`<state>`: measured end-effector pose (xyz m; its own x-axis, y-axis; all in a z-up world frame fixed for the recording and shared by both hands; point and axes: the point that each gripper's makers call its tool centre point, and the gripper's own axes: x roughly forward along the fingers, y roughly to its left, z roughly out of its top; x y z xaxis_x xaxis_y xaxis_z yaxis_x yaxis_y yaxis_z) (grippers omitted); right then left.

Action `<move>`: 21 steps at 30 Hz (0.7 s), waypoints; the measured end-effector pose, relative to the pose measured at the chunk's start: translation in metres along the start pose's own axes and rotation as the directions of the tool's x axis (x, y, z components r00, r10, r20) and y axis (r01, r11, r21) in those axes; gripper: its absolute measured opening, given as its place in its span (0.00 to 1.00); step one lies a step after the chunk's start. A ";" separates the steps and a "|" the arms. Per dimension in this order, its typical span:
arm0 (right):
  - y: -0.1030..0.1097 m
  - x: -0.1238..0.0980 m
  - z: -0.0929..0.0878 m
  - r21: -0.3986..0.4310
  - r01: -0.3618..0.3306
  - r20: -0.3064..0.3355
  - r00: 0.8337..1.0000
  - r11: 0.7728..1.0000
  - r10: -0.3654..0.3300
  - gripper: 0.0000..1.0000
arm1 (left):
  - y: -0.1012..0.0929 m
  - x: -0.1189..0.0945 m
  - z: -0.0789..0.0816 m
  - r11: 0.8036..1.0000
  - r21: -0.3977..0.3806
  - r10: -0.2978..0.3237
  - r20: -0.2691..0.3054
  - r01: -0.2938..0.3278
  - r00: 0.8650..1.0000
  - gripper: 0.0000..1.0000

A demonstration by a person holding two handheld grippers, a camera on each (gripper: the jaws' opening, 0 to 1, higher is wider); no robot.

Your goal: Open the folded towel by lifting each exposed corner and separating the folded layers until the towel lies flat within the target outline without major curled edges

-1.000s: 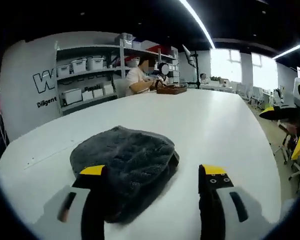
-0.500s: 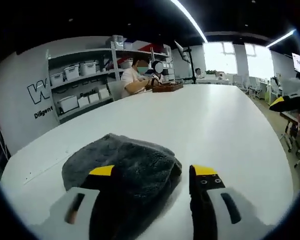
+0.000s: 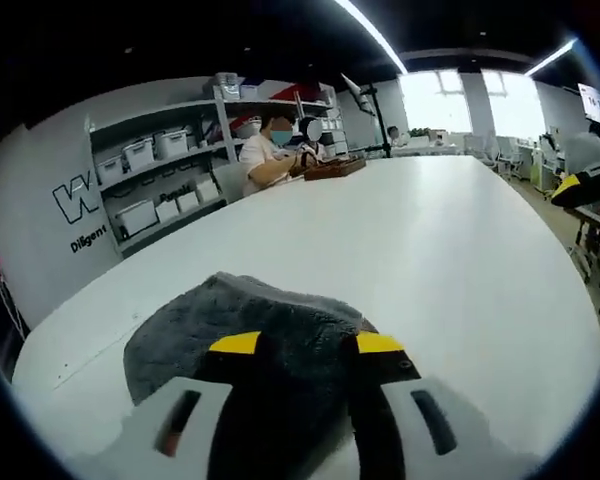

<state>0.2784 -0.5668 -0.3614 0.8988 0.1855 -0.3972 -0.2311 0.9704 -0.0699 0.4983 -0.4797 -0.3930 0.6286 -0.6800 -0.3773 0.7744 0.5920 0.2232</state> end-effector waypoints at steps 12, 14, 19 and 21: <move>0.001 0.003 -0.001 0.011 -0.009 -0.003 1.000 1.000 0.009 0.91 | 0.012 -0.002 0.006 0.987 -0.161 -0.002 0.089 0.016 0.996 0.09; 0.002 0.003 -0.002 0.012 -0.011 -0.003 1.000 1.000 0.011 0.91 | 0.014 -0.003 0.007 0.982 -0.186 -0.005 0.098 0.023 0.995 0.09; 0.003 0.004 -0.001 0.011 -0.015 0.000 1.000 1.000 0.015 0.92 | 0.019 -0.002 0.011 0.974 -0.226 -0.001 0.120 0.028 0.993 0.08; 0.003 0.004 0.000 0.010 -0.016 0.001 1.000 1.000 0.016 0.92 | 0.017 -0.005 0.014 0.966 -0.258 0.005 0.143 0.032 0.990 0.08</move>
<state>0.2808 -0.5630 -0.3633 0.8953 0.2015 -0.3972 -0.2419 0.9688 -0.0539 0.5100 -0.4723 -0.3749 0.6362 -0.7319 -0.2442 0.7497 0.6612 -0.0286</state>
